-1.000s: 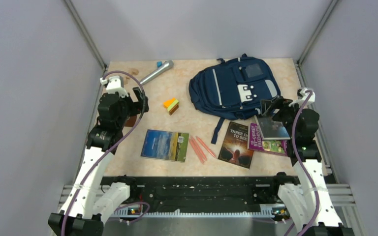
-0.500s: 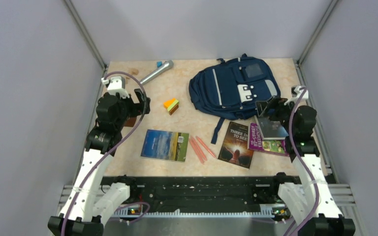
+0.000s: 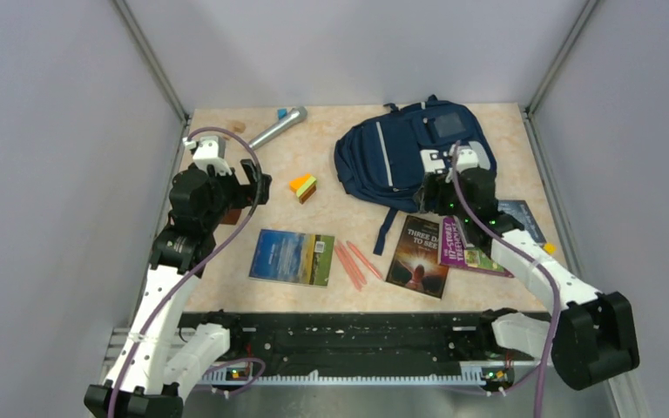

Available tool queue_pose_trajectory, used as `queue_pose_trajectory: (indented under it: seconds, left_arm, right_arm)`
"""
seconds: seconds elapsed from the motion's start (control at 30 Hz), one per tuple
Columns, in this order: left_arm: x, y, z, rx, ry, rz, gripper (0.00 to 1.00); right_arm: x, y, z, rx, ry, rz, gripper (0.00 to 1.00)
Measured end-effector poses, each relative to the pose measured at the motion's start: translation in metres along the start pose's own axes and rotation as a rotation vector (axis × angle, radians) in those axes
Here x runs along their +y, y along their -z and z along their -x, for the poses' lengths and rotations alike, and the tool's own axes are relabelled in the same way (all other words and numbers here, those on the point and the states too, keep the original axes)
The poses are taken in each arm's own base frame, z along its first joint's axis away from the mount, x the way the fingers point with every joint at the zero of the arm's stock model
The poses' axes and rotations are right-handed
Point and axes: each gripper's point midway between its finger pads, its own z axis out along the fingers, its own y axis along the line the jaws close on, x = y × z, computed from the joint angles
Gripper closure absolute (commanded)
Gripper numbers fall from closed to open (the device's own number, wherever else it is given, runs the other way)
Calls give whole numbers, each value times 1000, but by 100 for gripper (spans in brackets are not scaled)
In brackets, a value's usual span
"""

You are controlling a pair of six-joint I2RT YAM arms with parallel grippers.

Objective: Pack the student bag
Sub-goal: Pick up the student bag at the center of the board.

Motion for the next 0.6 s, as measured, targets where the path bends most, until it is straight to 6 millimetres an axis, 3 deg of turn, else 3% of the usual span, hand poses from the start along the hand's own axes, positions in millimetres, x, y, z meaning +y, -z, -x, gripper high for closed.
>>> queue_pose_trajectory:
  seconds: [0.13,0.23,0.6]
  left_arm:
    - [0,0,0,1,-1,0,4]
    - [0,0,0,0,-1,0,4]
    - [-1,0,0,1,-1,-5,5]
  right_arm:
    - [25,-21,-25,85,110,4,24]
    - [32,-37,-36,132,159,-15,26]
    - [-7,-78,-67,245,193,-237,34]
